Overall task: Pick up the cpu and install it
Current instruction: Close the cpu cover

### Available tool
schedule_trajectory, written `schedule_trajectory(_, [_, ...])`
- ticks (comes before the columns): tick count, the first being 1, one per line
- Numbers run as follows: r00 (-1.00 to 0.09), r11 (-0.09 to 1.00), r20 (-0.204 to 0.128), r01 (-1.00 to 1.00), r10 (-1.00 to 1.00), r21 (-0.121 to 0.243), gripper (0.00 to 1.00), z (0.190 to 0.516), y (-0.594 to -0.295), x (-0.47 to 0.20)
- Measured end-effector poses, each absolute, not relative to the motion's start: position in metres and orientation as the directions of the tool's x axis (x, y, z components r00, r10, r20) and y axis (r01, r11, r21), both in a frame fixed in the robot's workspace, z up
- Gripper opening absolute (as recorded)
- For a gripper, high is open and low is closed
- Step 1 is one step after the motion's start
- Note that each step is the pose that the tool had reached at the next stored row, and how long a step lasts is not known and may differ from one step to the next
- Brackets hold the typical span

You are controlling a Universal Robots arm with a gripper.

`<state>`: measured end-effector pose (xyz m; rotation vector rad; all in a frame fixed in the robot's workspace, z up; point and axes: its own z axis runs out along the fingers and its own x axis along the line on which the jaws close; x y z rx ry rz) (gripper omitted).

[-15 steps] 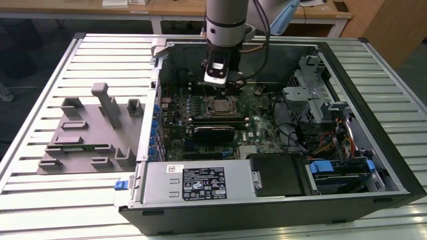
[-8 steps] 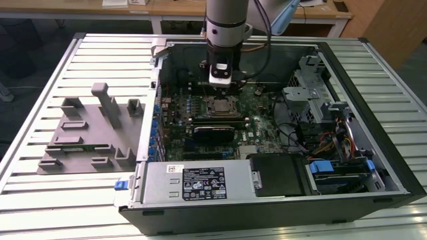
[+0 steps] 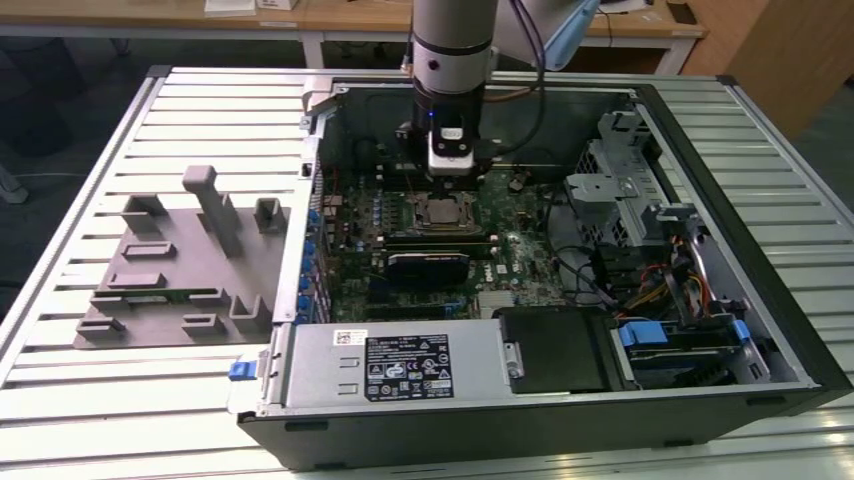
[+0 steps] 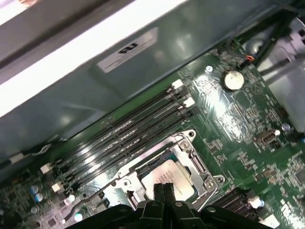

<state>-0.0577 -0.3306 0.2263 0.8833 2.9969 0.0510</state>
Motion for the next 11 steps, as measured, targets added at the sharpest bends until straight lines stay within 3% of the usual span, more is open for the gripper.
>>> schedule_trajectory(11, [-0.926, 0.925, -0.008, 0.378, 0.379, 0.034, 0.11, 0.2263, -0.3306, -0.0577])
